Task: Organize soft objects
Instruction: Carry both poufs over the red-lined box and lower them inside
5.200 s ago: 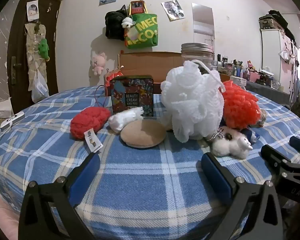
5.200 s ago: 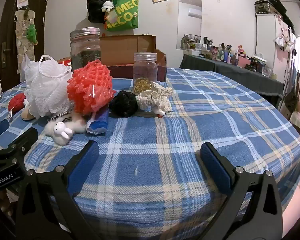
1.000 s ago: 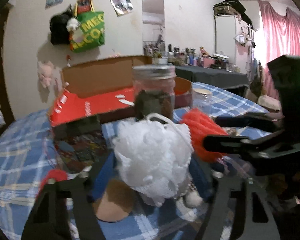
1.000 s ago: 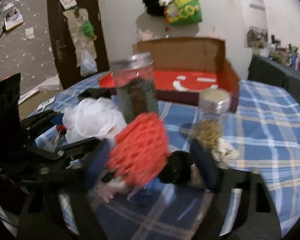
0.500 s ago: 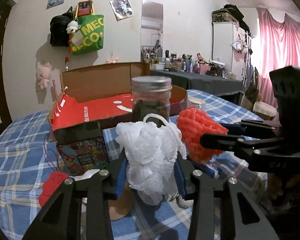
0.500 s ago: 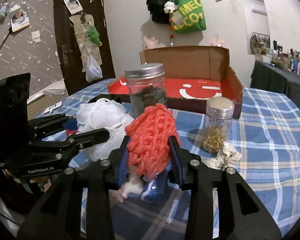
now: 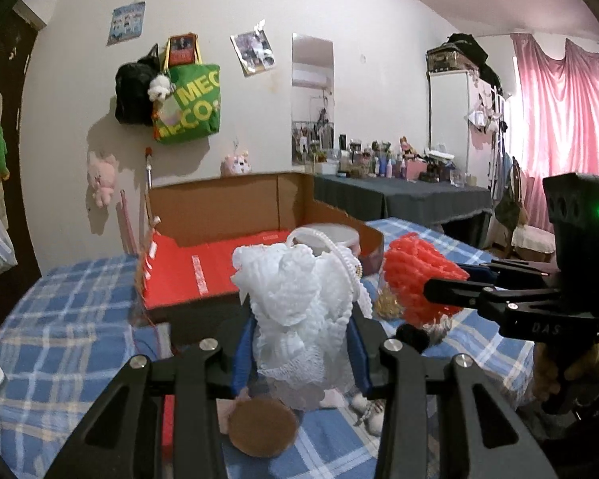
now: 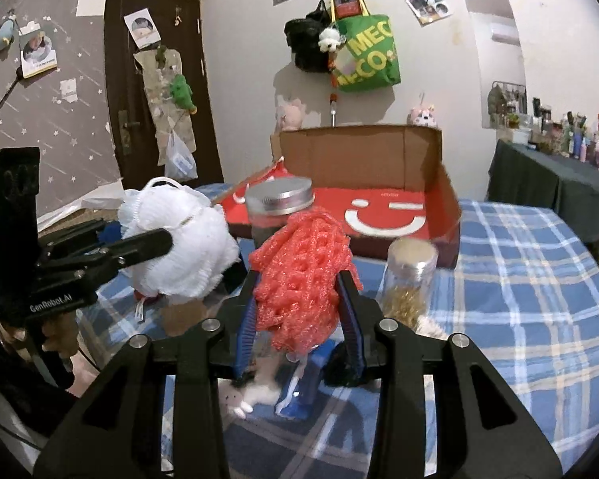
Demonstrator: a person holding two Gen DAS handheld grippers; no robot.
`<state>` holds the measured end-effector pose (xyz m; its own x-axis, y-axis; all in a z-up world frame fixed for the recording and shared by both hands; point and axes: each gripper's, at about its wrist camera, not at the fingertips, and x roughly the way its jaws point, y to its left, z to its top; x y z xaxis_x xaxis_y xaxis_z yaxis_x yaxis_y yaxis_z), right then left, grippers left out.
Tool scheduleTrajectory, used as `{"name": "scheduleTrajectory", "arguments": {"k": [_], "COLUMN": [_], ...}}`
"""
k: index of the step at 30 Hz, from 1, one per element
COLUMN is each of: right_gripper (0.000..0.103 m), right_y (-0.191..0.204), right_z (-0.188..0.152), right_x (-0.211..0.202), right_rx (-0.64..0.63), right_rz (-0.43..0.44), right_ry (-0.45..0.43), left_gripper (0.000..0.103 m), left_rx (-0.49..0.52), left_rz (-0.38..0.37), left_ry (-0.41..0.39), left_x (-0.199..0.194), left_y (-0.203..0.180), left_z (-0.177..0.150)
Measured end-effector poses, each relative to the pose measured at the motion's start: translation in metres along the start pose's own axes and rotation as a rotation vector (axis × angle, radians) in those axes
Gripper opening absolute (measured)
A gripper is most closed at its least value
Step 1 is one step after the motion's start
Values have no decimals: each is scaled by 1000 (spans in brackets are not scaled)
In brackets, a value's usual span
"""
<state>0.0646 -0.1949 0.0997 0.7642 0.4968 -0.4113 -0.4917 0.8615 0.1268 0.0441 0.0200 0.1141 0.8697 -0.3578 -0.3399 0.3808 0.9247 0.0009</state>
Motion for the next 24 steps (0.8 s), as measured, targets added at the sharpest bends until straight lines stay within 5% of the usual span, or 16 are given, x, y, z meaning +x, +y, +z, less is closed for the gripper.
{"name": "scheduleTrajectory", "arguments": {"k": [13,24], "right_gripper": [36,36], "right_y": [-11,-32], "right_z": [48,102], "right_x": [-19,7], "right_rx": [-37,-77], "right_rz": [-27,15], "right_ry": [-114,-90], "left_gripper": [42,42], "left_rx": [38,60], "left_rz": [43,-81], "left_ry": [-91,14], "left_x": [-6,43], "left_y": [30,57], "left_z": [48,91]}}
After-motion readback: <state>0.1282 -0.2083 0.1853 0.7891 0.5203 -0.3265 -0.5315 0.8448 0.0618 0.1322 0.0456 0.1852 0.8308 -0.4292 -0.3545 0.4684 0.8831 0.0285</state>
